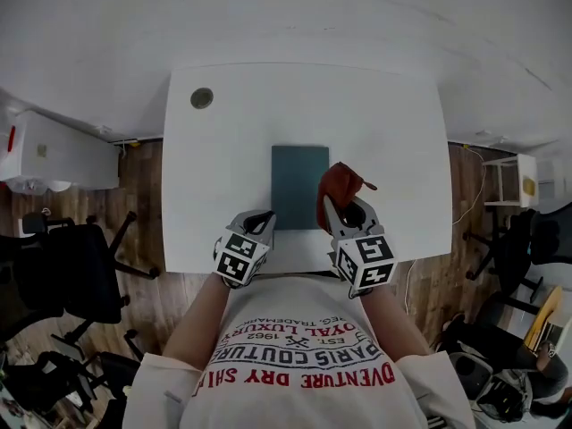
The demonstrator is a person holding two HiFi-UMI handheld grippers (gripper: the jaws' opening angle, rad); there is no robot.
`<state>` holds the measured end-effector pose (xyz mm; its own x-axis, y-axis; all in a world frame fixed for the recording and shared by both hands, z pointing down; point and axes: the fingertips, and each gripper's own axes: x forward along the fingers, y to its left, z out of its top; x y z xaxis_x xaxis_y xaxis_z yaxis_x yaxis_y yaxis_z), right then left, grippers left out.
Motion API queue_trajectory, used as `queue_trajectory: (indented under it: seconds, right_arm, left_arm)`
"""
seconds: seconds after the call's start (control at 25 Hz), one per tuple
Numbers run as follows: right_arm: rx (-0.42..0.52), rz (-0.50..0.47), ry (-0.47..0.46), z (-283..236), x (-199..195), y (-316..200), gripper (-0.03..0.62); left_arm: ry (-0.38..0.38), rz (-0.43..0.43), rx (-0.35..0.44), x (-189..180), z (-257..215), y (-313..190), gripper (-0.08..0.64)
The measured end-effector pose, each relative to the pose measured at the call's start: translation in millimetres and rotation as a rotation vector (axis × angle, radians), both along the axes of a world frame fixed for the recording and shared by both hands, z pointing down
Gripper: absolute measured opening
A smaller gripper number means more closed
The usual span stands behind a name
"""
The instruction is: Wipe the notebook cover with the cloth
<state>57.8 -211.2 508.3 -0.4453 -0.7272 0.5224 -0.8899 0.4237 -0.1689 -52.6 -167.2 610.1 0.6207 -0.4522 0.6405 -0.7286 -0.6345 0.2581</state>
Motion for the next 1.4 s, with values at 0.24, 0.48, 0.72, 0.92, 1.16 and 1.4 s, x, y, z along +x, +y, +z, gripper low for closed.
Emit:
queue_trajectory:
  seconds: [0.24, 0.48, 0.72, 0.92, 1.16, 1.4]
  right_arm:
    - [-0.031, -0.023, -0.004, 14.0, -3.6, -17.8, 0.072]
    - [-0.053, -0.068, -0.002, 24.2, -15.9, -35.3, 0.074]
    - [-0.06, -0.147, 0.017, 37.4, -41.6, -55.7, 0.074]
    - [-0.087, -0.184, 0.056, 62.1, -65.6, -75.5, 0.074]
    - [-0.143, -0.224, 0.009, 81.1, -100.7, -91.1, 0.074]
    - [-0.224, -0.213, -0.009, 108.9, -113.0, -98.4, 0.074]
  left_arm:
    - [0.004, -0.031, -0.089, 4.3, 26.8, -6.3, 0.011]
    - [0.045, -0.072, -0.086, 5.0, 27.3, -12.0, 0.009]
    - [0.076, -0.111, -0.157, 4.1, 30.0, -13.4, 0.009]
    - [0.101, -0.135, -0.184, 1.5, 29.7, -13.7, 0.009]
    - [0.098, -0.137, -0.177, 2.5, 31.0, -14.1, 0.009]
    - [0.1, -0.137, -0.185, 0.5, 31.4, -13.9, 0.009]
